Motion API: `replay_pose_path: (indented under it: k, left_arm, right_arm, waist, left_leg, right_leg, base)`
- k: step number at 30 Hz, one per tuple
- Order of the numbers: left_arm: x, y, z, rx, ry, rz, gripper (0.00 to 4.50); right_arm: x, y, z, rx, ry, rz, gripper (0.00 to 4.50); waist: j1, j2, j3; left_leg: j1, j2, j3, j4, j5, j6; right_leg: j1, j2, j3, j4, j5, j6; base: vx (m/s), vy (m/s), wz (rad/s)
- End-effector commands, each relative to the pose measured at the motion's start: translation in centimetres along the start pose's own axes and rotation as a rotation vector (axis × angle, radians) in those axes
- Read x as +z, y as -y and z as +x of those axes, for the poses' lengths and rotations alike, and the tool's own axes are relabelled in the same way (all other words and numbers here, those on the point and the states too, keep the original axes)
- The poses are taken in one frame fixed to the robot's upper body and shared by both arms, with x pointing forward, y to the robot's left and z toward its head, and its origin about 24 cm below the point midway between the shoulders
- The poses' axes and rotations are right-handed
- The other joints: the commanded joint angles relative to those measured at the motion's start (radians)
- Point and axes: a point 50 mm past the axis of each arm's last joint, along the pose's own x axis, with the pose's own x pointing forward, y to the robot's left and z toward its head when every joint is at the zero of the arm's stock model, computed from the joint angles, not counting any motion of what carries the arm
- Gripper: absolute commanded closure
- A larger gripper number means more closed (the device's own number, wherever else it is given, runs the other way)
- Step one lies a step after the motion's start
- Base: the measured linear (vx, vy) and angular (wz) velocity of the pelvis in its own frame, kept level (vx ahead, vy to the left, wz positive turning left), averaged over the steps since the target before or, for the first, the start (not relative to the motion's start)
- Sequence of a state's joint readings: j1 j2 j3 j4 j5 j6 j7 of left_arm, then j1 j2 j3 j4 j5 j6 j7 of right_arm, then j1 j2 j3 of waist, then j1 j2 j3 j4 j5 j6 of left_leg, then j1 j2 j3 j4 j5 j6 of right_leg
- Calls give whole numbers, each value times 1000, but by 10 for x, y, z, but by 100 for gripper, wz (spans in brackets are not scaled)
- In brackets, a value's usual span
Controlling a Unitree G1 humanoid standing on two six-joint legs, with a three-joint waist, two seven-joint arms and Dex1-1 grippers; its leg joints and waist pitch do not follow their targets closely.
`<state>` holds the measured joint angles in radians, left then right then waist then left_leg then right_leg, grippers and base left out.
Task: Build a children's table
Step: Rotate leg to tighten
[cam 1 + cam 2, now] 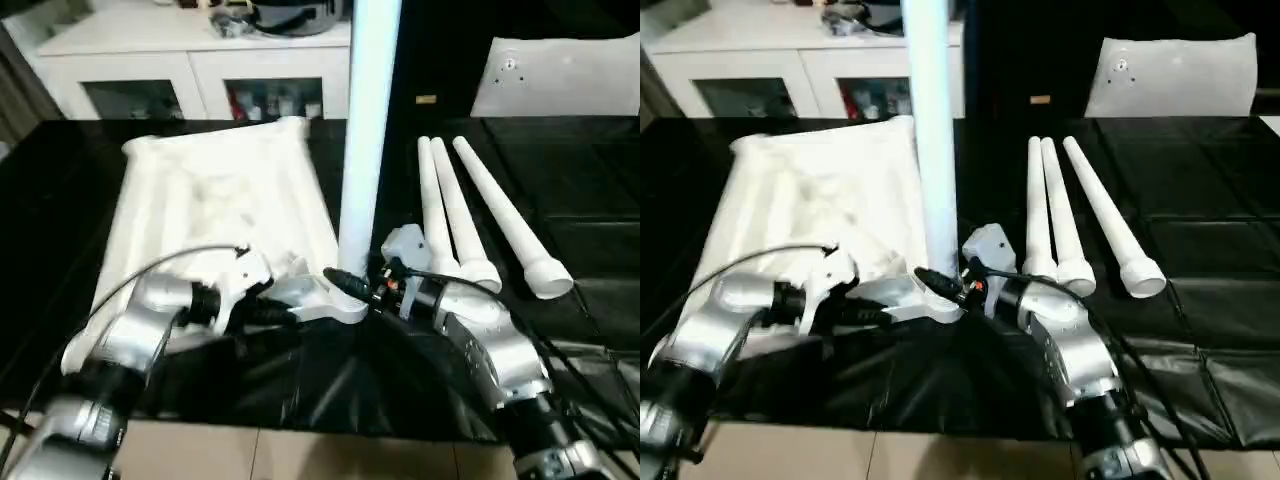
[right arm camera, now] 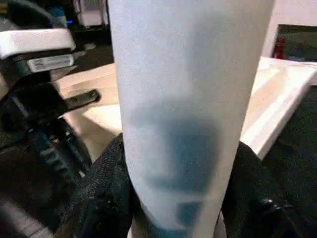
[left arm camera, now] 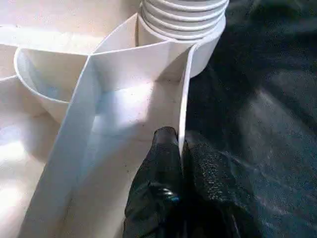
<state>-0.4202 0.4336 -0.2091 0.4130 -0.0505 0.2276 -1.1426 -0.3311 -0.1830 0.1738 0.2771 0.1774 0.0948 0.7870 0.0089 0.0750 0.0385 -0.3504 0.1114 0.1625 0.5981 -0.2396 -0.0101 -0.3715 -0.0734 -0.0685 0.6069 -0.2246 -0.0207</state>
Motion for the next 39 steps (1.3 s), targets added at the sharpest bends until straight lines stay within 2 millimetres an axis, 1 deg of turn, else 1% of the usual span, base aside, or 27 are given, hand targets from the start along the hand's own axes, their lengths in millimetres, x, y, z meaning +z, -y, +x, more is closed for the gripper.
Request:
replay_pose_path:
  k: [1, 2, 3, 5, 7, 8, 11, 12, 13, 14, 15, 17, 18, 20, 23, 25, 27, 30, 31, 32, 33, 34, 35, 36, 37, 38, 39]
  left_arm:
    - [5, -9, -10, 154, 68, -67, 450]
    - [6, -6, -10, 159, 78, -82, 450]
    - [7, -3, -9, 158, 86, -91, 450]
    - [9, 5, -4, 142, 100, -102, 450]
    - [11, 10, -2, 138, 103, -109, 450]
    - [12, 13, 1, 143, 100, -119, 450]
    - [18, 21, 12, 205, 97, -176, 450]
    - [20, 24, 16, 235, 99, -199, 450]
    - [26, 28, 24, 258, 109, -216, 450]
    - [27, 30, 27, 263, 112, -219, 450]
    - [28, 31, 29, 266, 113, -220, 450]
    - [32, 34, 35, 261, 120, -230, 450]
    - [34, 35, 37, 262, 122, -231, 450]
    - [43, 36, 48, 291, 124, -220, 450]
    - [45, 36, 48, 316, 108, -219, 450]
    - [44, 36, 47, 332, 95, -216, 450]
    - [39, 32, 41, 360, 67, -205, 450]
    - [38, 32, 40, 366, 58, -204, 450]
    - [38, 31, 40, 368, 55, -202, 450]
    - [37, 30, 38, 375, 48, -200, 450]
    - [36, 28, 37, 384, 40, -196, 450]
    - [35, 27, 36, 392, 34, -192, 450]
    - [35, 26, 35, 395, 29, -180, 450]
    - [34, 25, 34, 399, 24, -167, 450]
    - [34, 24, 34, 400, 22, -162, 450]
    - [34, 24, 33, 402, 22, -160, 450]
    - [34, 24, 33, 402, 21, -161, 450]
  right_arm:
    - [-40, -16, -1, 21, -139, 122, 260]
    - [-41, -15, -1, 12, -138, 126, 260]
    - [-41, -15, -1, 8, -140, 128, 260]
    - [-43, -14, 0, 8, -148, 139, 260]
    - [-44, -14, 1, 6, -153, 143, 260]
    - [-45, -15, 2, 3, -160, 147, 260]
    - [-46, -12, 5, -65, -157, 165, 260]
    - [-47, -11, 6, -99, -147, 180, 260]
    - [-48, -9, 10, -168, -145, 190, 260]
    - [-49, -8, 11, -188, -145, 193, 260]
    - [-49, -8, 12, -198, -146, 196, 260]
    - [-49, -6, 16, -249, -140, 205, 260]
    - [-49, -5, 17, -269, -137, 212, 260]
    - [-45, 2, 28, -407, -112, 247, 260]
    - [-45, 3, 31, -432, -105, 257, 260]
    - [-44, 2, 33, -441, -96, 276, 260]
    - [-44, 1, 36, -448, -95, 275, 260]
    - [-44, 1, 37, -455, -96, 269, 260]
    - [-44, 1, 37, -457, -95, 267, 260]
    - [-44, 2, 37, -461, -96, 268, 260]
    - [-44, 2, 37, -460, -94, 268, 260]
    - [-44, 2, 36, -446, -96, 272, 260]
    - [-44, 1, 36, -432, -98, 262, 225]
    - [-44, 1, 36, -421, -100, 266, 225]
    - [-44, 1, 36, -418, -100, 270, 188]
    - [-44, 1, 36, -416, -101, 272, 188]
    - [-45, 1, 36, -415, -101, 272, 179]
  waist:
    - [3, -7, -39]
    - [2, -13, -36]
    - [2, -12, -37]
    - [1, -17, -33]
    - [2, -14, -29]
    - [1, -19, -29]
    - [1, -17, -25]
    - [0, -24, -23]
    - [1, -22, -24]
    - [0, -23, -22]
    - [0, -25, -24]
    - [0, -25, -24]
    - [0, -30, -25]
    - [-2, -30, -24]
    - [0, -28, -26]
    - [0, -30, -28]
    - [-2, -28, -27]
    - [-6, -29, -24]
    - [-8, -30, -23]
    - [-9, -29, -23]
    - [-10, -31, -24]
    - [-10, -30, -24]
    - [-11, -29, -24]
    - [-10, -29, -24]
    - [-10, -30, -25]
    - [-10, -25, -25]
    - [-12, -27, -25]
  left_leg:
    - [-15, 128, -52, -92, -139, 74]
    - [-18, 127, -52, -92, -135, 83]
    - [-17, 127, -52, -91, -133, 86]
    - [-16, 127, -48, -90, -152, 94]
    - [-11, 128, -47, -92, -186, 83]
    - [-11, 130, -48, -94, -194, 78]
    - [-8, 130, -47, -96, -222, 57]
    - [-9, 131, -48, -96, -223, 51]
    - [-8, 131, -48, -96, -220, 47]
    - [-9, 129, -48, -96, -221, 46]
    - [-11, 125, -48, -94, -217, 47]
    - [-10, 125, -47, -94, -218, 50]
    - [-9, 124, -46, -93, -215, 52]
    - [-11, 123, -48, -94, -211, 51]
    - [-11, 122, -48, -93, -213, 51]
    - [-12, 125, -48, -94, -201, 56]
    - [-12, 125, -49, -96, -211, 54]
    - [-11, 124, -49, -97, -250, 40]
    - [-10, 125, -51, -98, -272, 29]
    - [-10, 126, -51, -99, -275, 26]
    - [-11, 126, -52, -99, -273, 24]
    - [-11, 125, -52, -100, -273, 24]
    - [-10, 126, -51, -100, -274, 24]
    - [-10, 125, -51, -99, -272, 26]
    - [-11, 125, -51, -99, -266, 30]
    - [-10, 126, -51, -99, -263, 30]
    - [-10, 125, -50, -98, -259, 31]
  right_leg:
    - [40, -114, 74, -69, -63, -279]
    - [40, -114, 73, -71, -60, -281]
    - [42, -116, 72, -68, -59, -283]
    - [39, -115, 72, -77, -121, -282]
    - [33, -111, 74, -82, -191, -274]
    - [34, -112, 74, -82, -203, -273]
    - [30, -111, 76, -86, -254, -263]
    - [31, -113, 78, -87, -269, -260]
    - [30, -114, 78, -90, -285, -255]
    - [29, -112, 78, -92, -295, -250]
    - [30, -111, 77, -93, -307, -242]
    - [27, -109, 77, -94, -305, -235]
    - [26, -109, 77, -95, -300, -233]
    - [26, -109, 76, -95, -303, -231]
    - [27, -108, 76, -95, -290, -228]
    - [28, -108, 76, -90, -243, -234]
    - [28, -107, 75, -89, -233, -239]
    - [26, -109, 75, -93, -267, -239]
    - [26, -109, 76, -95, -293, -234]
    - [25, -109, 76, -95, -294, -232]
    - [26, -107, 76, -93, -281, -230]
    - [25, -107, 76, -93, -275, -231]
    - [25, -107, 76, -92, -263, -233]
    - [26, -107, 77, -92, -255, -236]
    - [27, -108, 77, -91, -248, -239]
    - [27, -109, 77, -91, -243, -241]
    - [27, -107, 77, -90, -230, -248]
  base:
    - [0, 0, 0]
    - [0, 0, 0]
    - [0, 0, 0]
    - [0, 0, 0]
    - [0, 0, 0]
    - [0, 0, 0]
    - [0, 0, 0]
    - [0, 0, 0]
    - [0, 0, 0]
    - [0, 0, 0]
    - [0, 0, 0]
    - [0, 0, 0]
    - [0, 0, 0]
    - [0, 0, 0]
    - [0, 0, 0]
    - [0, 0, 0]
    - [0, 0, 0]
    - [0, 0, 0]
    - [0, 0, 0]
    - [0, 0, 0]
    - [0, 0, 0]
    - [0, 0, 0]
    - [0, 0, 0]
    - [0, 0, 0]
    - [0, 0, 0]
    - [0, 0, 0]
    - [0, 0, 0]
